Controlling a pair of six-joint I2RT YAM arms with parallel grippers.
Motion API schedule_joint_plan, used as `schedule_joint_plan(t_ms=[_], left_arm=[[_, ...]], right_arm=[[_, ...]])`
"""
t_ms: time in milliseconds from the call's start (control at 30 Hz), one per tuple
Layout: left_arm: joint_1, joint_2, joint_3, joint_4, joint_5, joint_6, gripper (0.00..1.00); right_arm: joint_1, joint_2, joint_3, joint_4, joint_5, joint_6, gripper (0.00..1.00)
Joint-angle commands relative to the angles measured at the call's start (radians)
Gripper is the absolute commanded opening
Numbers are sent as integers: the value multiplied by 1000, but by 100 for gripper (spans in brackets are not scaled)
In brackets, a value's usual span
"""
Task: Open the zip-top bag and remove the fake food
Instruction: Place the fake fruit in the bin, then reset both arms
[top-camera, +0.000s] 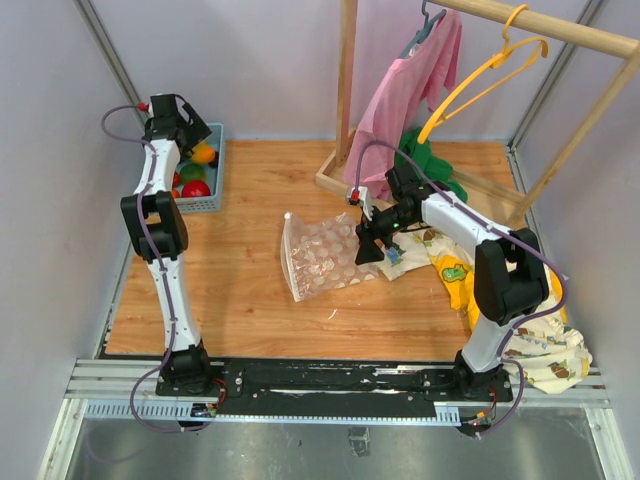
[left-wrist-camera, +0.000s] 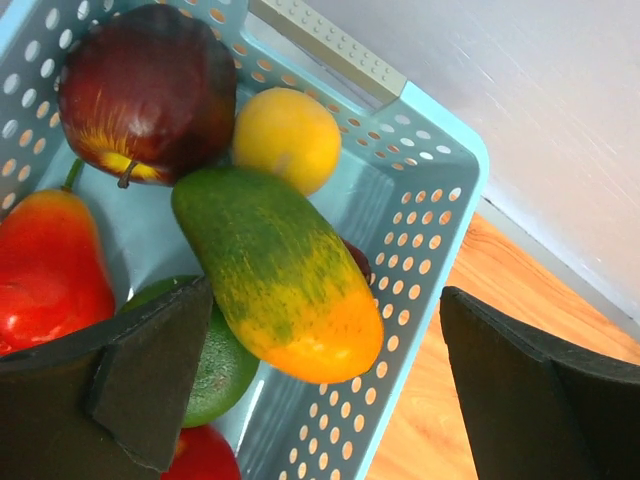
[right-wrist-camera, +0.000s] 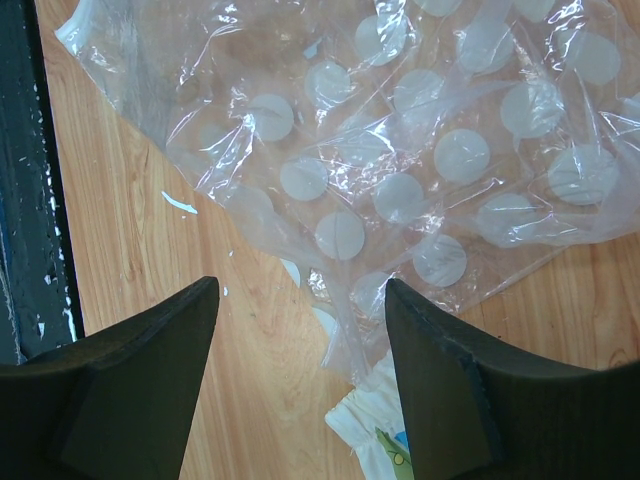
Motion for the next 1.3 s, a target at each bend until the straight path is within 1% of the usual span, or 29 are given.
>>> schedule_joint_plan(t_ms=[0,133,367,467,533,600,667,833,933,1000,1100,1167,1267], left_arm=[[2,-97,-20,41,-37,48,99],[2,-194,-122,91,-17,78,99],[14,-399,-387,201,75,82,99],[37,-514,-535,297,146,34,99],[56,-604,-665,381,196,-2,99],[69,-698,-782,456,220,-25,99],[73,-787,-869,497,239,-24,99],[75,-972,-998,500,299,-9,99],[86,-1081,-1082,507,304,-19,99],[103,-1162,-1152,540,304,-57,99],[131,-1273,-1261,626,355,-112,99],[138,-1320,-1292,641,401,-127,99],[137,-1347,-1295,610,486,-150,99]], right_arm=[[-14,-21,21,-29,-3,-11,69],[-15,-30,21,-29,-3,-13,69],[-15,-59,12,-28,1,-20,69],[-16,-82,1,-28,-3,-27,69],[-16,-95,-6,-28,-3,-31,69],[-16,-109,-10,-26,-4,-34,69],[-17,-120,-15,-26,-5,-36,69],[-23,-142,-15,-24,-5,-39,69],[-32,-156,-16,-26,-8,-42,69],[-38,-169,-21,-25,-14,-44,69],[-45,-193,-33,-25,-17,-52,69],[-50,-209,-42,-26,-17,-57,69],[-63,-234,-48,-34,-17,-66,69]])
